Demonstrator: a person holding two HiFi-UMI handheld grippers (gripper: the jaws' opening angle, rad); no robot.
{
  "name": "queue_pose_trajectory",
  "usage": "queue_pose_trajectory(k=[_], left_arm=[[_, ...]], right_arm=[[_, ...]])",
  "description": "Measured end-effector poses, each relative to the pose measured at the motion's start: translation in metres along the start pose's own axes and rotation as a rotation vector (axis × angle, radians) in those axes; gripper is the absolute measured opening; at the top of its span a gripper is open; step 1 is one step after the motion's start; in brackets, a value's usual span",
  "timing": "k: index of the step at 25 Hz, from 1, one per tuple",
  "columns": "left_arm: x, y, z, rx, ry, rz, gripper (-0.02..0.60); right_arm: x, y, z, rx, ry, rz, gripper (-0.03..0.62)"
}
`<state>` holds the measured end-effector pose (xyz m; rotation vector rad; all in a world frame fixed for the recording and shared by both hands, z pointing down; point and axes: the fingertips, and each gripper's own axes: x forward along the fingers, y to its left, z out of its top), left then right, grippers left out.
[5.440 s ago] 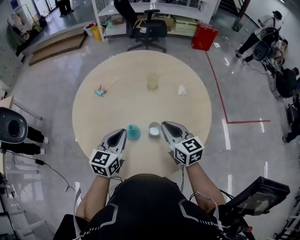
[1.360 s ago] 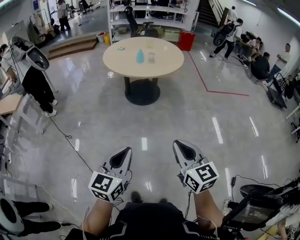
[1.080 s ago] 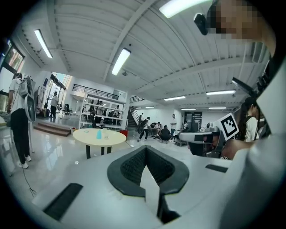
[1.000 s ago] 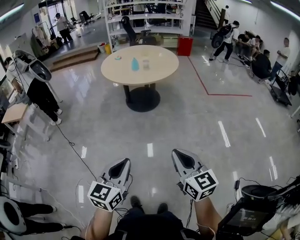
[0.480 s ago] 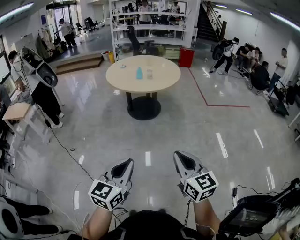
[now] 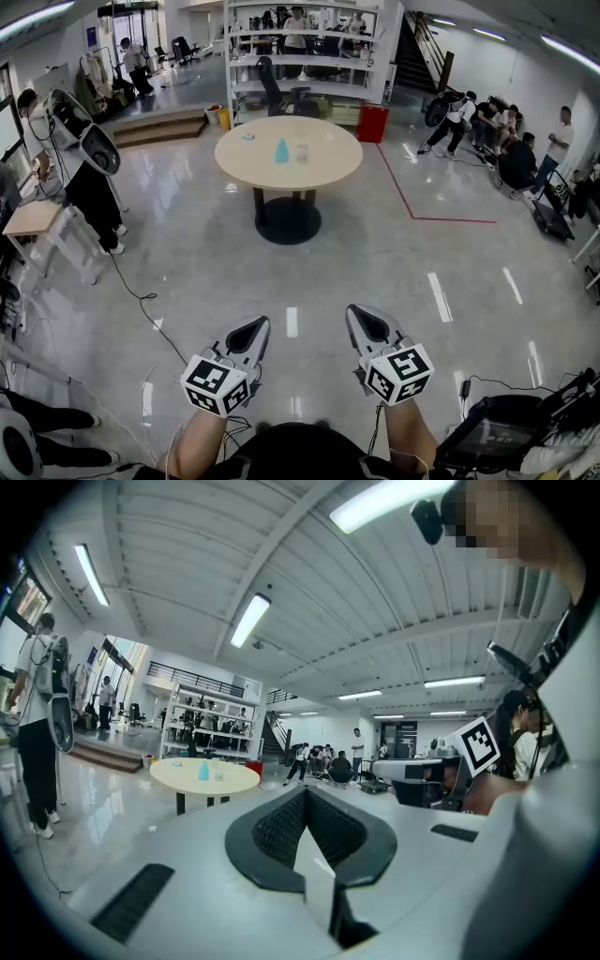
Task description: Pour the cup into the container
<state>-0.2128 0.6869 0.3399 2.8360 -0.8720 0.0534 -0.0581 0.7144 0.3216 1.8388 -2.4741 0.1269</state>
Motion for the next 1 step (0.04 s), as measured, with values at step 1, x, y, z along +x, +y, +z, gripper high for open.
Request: queue_pose_trajectory(k=[1], left_arm=[[0.0000, 0.0010, -0.0007, -0.001, 0.004, 0.002, 0.000]], right_arm=[[0.0012, 0.0010, -0.0005, 0.001, 0.004, -0.001, 0.006]])
